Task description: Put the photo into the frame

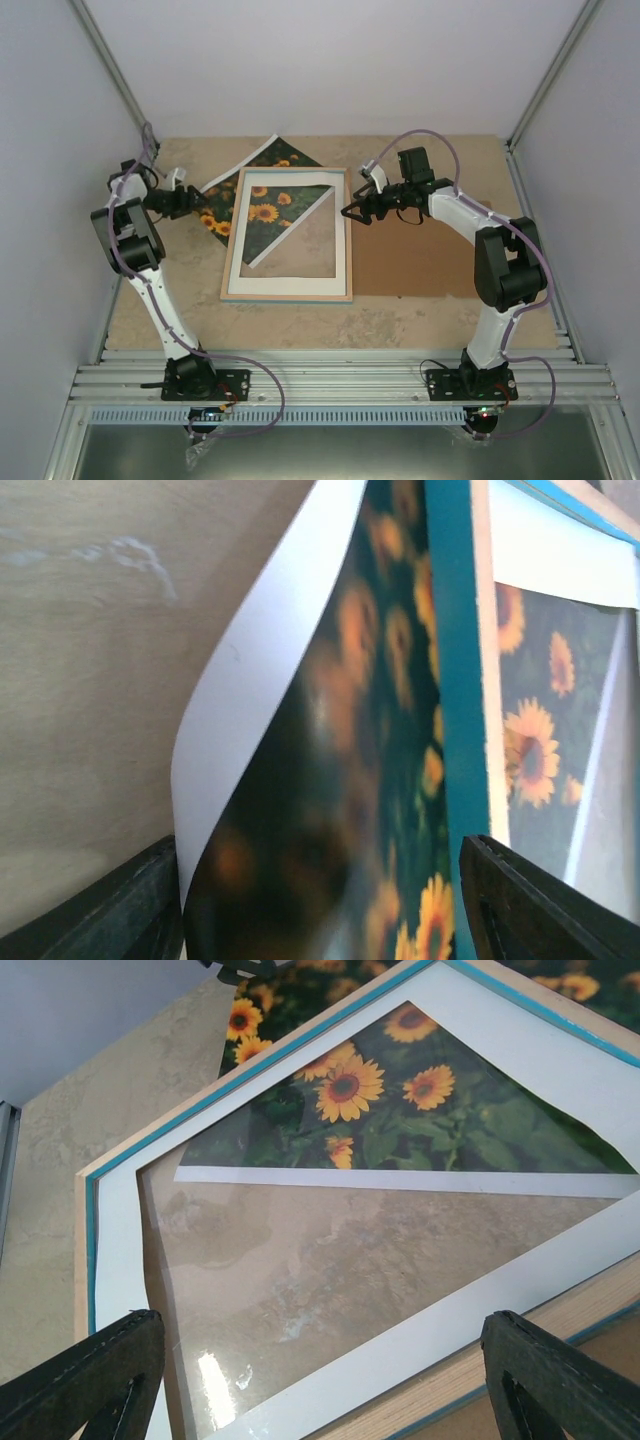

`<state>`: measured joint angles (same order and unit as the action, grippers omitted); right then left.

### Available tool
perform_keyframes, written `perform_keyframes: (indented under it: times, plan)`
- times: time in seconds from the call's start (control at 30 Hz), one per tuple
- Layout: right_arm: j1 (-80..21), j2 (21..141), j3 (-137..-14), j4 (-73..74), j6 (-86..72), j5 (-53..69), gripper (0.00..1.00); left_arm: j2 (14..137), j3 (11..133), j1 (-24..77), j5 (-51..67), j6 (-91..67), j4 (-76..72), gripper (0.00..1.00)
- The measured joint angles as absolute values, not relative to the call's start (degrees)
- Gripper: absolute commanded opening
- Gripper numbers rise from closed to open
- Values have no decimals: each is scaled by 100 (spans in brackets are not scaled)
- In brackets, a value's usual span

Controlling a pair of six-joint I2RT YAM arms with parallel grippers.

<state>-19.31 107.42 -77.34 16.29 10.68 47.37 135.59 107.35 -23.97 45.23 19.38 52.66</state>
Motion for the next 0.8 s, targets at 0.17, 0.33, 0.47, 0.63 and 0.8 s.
perform_keyframes:
  times: [0.17, 0.33, 0.47, 0.63, 0.8]
  plan:
    - [-1931, 10742, -7706, 1614, 1046, 4737, 87, 13583, 10608, -2377, 5098, 1911, 5424, 81]
    - [-1931, 10742, -7706, 1586, 1026, 4740, 86, 13183, 9706, -2414, 5520, 1238, 4742, 81]
    - [-1931, 10742, -7706, 1581, 1020, 4740, 86, 12610, 8742, -2429, 5586, 429, 3865, 74]
    - [-1931, 10742, -7706, 1551, 1002, 4740, 86, 12033, 8012, -2427, 5395, -386, 2775, 54]
    - [-1931, 10742, -7706, 1538, 985, 4742, 86, 12042, 8040, -2429, 5212, -666, 2276, 24]
